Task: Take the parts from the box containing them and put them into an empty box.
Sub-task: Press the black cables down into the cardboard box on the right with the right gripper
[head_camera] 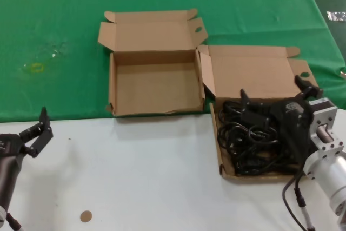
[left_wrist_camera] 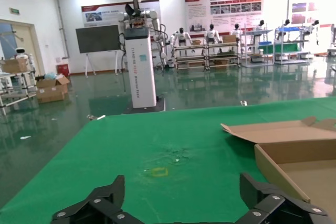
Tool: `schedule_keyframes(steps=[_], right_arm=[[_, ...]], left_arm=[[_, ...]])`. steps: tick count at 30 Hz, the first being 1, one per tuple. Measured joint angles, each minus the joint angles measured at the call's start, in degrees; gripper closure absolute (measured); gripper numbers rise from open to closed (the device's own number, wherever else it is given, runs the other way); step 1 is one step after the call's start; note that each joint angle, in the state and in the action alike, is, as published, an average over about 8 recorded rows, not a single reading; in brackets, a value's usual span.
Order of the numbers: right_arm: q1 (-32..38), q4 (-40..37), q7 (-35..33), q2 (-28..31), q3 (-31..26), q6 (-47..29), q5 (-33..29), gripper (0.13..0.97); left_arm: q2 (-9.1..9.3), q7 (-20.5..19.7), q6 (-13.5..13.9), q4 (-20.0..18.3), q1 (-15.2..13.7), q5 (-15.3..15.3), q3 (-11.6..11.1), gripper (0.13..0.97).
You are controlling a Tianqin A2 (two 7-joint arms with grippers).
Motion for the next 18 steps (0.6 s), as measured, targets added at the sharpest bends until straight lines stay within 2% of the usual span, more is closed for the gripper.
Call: schedule_keyframes(steps=[5,8,12,16,18], right_arm=[[1.0,2.0,-1.0,8.3,-6.0,2.9,6.4,0.129],[2.3,3.7,-1.3,15.1,-10.3,4.0,10.8,0.129],[5.4,5.5,-0.9,24.8,-16.6,3.5,15.6,0.129],[11.0,6.3,0.8,34.1,-24.9,0.8,17.9,0.129],[14.6,6.1,2.6,37.9,-29.5,-1.3,17.1,0.129]], left_arm=[[0.0,0.0,0.0,0.0,0.0,0.0,0.0,0.35],[0.0,0.0,0.0,0.0,0.0,0.0,0.0,0.389],[0.0,0.0,0.0,0.0,0.0,0.0,0.0,0.5],[0.0,0.0,0.0,0.0,0.0,0.0,0.0,0.61],[0.0,0.0,0.0,0.0,0.0,0.0,0.0,0.61]])
